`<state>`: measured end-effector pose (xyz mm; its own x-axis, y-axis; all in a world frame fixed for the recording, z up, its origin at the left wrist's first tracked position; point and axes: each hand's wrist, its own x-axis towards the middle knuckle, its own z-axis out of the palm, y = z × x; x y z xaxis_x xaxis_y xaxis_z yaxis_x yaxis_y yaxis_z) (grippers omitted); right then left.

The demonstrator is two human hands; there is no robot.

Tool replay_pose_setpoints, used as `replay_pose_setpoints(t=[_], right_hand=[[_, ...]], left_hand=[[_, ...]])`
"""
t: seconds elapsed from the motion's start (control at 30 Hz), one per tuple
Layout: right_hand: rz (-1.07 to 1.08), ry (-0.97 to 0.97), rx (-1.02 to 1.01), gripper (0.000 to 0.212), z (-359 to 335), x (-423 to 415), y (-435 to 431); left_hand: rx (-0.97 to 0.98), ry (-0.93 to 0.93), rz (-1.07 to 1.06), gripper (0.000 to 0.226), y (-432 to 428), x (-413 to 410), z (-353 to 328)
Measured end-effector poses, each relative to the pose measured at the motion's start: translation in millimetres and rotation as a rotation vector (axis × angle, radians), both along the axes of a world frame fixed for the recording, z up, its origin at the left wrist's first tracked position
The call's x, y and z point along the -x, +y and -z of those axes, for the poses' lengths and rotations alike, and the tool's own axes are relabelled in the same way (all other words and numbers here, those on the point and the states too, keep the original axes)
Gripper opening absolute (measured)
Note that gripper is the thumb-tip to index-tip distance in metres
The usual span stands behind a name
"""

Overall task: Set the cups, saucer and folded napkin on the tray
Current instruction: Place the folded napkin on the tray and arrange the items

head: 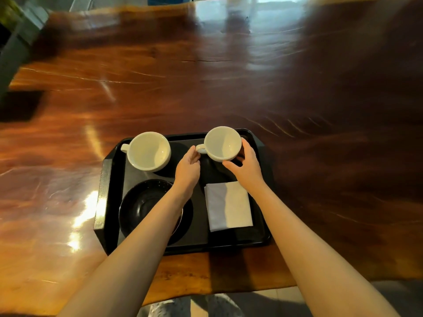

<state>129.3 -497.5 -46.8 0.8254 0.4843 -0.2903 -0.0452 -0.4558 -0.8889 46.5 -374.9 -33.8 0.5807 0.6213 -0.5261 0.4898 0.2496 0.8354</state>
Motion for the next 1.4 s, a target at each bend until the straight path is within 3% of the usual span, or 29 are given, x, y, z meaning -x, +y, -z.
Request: replay_pose_setpoints(t=[0.27, 0.47, 1.07, 1.27, 1.4], right_hand=[[-0.184, -0.130, 0.285, 0.070, -13.5, 55.6, -56.9], [-0.255, -0.108, 0.396, 0.088, 3.2, 88.6, -62.3], [-0.215, -0.139, 0.460, 0.091, 3.3, 92.5, -52.4], [-0.156, -0.300, 0.382, 0.070, -20.4, 106.1, -45.6], [-0.210, -0.267, 0.196, 0.061, -43.3, 118.1, -1.7]], left_hand=[[-0.310, 0.127, 0.110, 0.056, -80.1, 71.0, -12.9], [-0.356, 0.141, 0.167, 0.055, -97.9, 80.3, 5.4], [-0.374, 0.220, 0.251, 0.069, -86.0, 75.7, 0.2], [-0.378, 0.068, 0.121, 0.064, -58.7, 98.4, -31.6], [-0.368, -0.009, -0.199, 0.058, 8.7, 129.7, -57.2]])
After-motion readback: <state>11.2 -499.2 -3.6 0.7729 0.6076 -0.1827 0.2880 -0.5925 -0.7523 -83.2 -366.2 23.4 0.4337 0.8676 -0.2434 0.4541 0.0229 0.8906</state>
